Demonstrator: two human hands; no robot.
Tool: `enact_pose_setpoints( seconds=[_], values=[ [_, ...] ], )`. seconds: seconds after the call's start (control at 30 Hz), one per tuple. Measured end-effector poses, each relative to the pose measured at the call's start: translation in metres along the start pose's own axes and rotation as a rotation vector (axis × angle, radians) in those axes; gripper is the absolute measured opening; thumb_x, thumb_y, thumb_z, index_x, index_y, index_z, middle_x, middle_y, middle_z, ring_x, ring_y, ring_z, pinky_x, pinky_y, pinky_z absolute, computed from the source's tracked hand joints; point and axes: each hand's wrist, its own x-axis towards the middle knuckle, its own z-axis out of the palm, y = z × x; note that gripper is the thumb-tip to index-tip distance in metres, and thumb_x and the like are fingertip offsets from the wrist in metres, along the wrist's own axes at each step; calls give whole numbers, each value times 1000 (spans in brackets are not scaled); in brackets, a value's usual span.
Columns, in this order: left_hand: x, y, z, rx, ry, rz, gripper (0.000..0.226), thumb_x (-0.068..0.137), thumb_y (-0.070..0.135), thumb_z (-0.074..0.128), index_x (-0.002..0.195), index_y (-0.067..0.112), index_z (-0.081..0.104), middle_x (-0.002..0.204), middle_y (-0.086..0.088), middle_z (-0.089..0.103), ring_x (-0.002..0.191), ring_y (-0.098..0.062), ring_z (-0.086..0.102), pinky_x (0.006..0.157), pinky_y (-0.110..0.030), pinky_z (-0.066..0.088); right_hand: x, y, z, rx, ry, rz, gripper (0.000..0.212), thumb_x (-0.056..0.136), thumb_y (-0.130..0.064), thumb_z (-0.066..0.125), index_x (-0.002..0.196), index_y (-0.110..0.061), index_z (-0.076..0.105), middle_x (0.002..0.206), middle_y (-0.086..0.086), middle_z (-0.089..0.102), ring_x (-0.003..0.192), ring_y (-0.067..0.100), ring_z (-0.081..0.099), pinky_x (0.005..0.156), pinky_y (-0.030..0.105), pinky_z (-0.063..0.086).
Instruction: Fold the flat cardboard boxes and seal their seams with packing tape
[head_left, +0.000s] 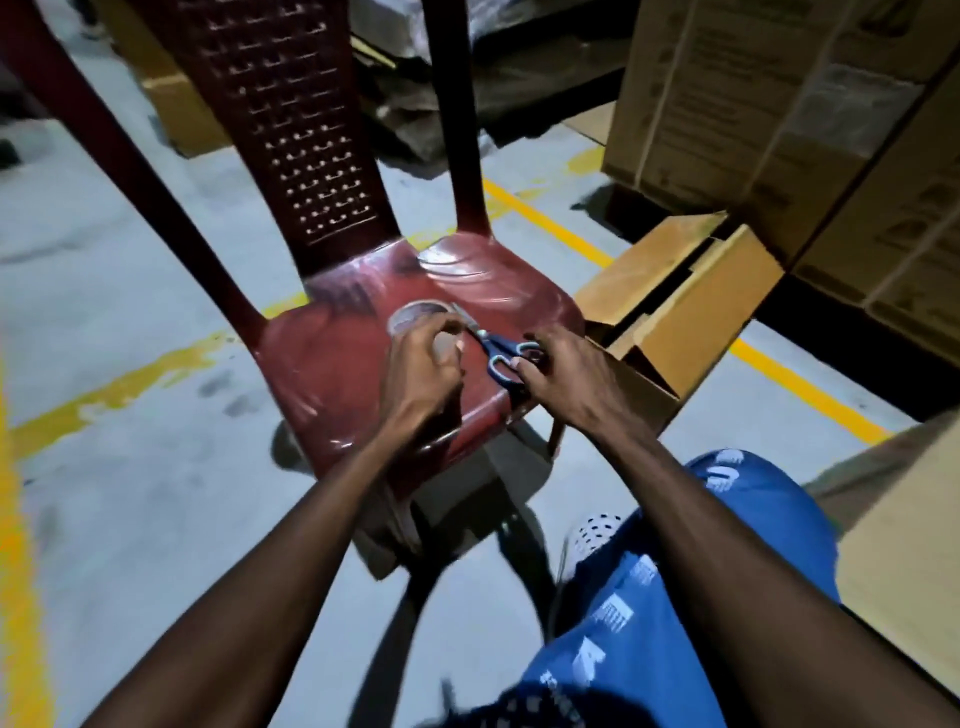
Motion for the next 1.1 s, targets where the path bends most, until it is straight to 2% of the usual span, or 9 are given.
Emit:
enact_pose_setpoints(
  seconds=[0.17,0.3,0.4,0.5,0.67,0.8,0.93,1.03,1.1],
  values=[
    [17,-19,-5,339,-135,-50,54,77,23,72,128,28,58,125,-1,49,120,-22,44,112,-50,34,7,4,10,-160,-131,-63,41,101,-48,47,127,-17,58,129,6,56,112,35,61,84,43,51],
    [42,-19,2,476,-325,41,73,78,39,73,146,32,44,139,-10,39,129,-30,40,114,-55,31,5,-4,11,-397,-12,-74,35,100,-45,51,117,-17,63,118,5,62,99,34,67,66,33,43],
    [53,-16,9,627,-416,139,54,88,38,66,140,31,53,136,-11,44,118,-31,53,100,-43,45,4,-13,8,-483,15,-109,33,97,-46,56,111,-17,66,107,7,67,92,33,67,62,31,32],
    [55,-12,12,691,-396,172,33,89,30,64,121,25,68,128,-10,46,101,-31,59,83,-39,48,4,-17,12,-540,1,-151,27,96,-38,59,111,-15,65,102,8,68,97,30,63,62,31,34],
    [49,-14,12,635,-364,194,18,85,19,71,102,18,76,127,-9,49,94,-27,59,76,-39,53,6,-23,11,-323,-40,47,34,91,-46,66,84,-13,58,80,8,58,76,28,58,62,31,42],
    [47,-18,9,498,-315,170,18,82,17,73,100,15,75,121,-2,56,93,-24,63,72,-26,45,6,-23,11,-144,-113,171,28,82,-30,77,84,-11,56,85,9,63,78,31,63,65,34,48],
    [52,-8,7,282,-278,201,14,90,25,73,97,14,78,130,-6,55,108,-18,58,86,-24,44,3,-13,9,57,-221,272,21,73,-24,79,85,-10,69,83,8,71,78,28,70,69,34,57],
    [57,13,13,90,-246,122,18,90,20,72,97,5,78,124,-8,60,110,-11,54,84,-16,40,-1,-1,-10,551,-228,497,11,67,-8,74,67,-9,63,65,6,62,52,17,59,52,26,51],
    [57,33,17,-30,-232,102,19,92,17,70,95,1,78,109,-7,65,96,1,54,73,-7,40,-7,8,-27,809,-164,611,10,69,3,71,69,-6,67,62,9,56,42,11,46,44,19,37]
  ],
)
